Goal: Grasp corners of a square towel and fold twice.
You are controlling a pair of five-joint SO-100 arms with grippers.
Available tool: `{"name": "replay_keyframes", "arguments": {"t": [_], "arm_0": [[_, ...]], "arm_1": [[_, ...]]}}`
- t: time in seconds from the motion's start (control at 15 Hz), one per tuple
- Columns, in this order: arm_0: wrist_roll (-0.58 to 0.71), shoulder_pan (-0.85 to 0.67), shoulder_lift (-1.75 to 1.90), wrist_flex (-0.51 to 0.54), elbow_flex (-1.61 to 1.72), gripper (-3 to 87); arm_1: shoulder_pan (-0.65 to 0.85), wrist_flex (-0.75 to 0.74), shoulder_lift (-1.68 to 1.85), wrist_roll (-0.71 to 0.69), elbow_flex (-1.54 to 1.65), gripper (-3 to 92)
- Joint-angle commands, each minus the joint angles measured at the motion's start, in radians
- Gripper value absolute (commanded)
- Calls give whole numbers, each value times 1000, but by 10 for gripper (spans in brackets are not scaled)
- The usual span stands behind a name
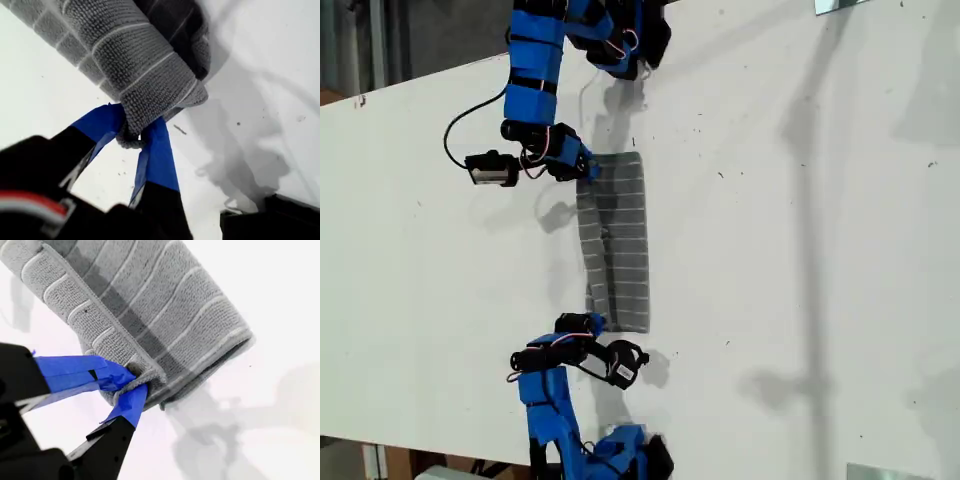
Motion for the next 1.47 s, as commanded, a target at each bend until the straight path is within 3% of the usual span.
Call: {"name": "replay_keyframes", "arguments": {"t": [0.0, 0.13, 0.27, 0.4, 0.47, 0.53, 0.67, 0.8, 0.93, 1.13, 1.4], "arm_0": [[-37, 87, 118, 83, -43, -1], [-60, 130, 120, 58, 64, -1], [-89, 152, 124, -51, 198, -1], [-78, 140, 94, -110, 255, -1], [-58, 135, 84, -110, 249, 14], [-43, 137, 87, -97, 232, 162], [-43, 143, 91, -12, 143, 338], [-48, 166, 92, 141, -2, 334], [-55, 150, 143, 201, -49, 327], [-63, 63, 310, 160, 173, 316], [-117, 81, 474, 55, 431, 300]], "arm_1": [[-75, 86, 89, 14, -49, -1], [-176, 75, 104, 72, 44, -1], [-259, -9, 100, 144, 161, -1], [-279, -72, 84, 158, 221, -1], [-278, -87, 84, 150, 233, 42], [-273, -86, 91, 143, 233, 154], [-252, -46, 144, 126, 225, 232], [-193, 84, 225, 83, 167, 260], [-84, 121, 284, -2, 161, 336], [48, -110, 212, -92, 397, 390], [48, -310, -94, -91, 420, 343]]}}
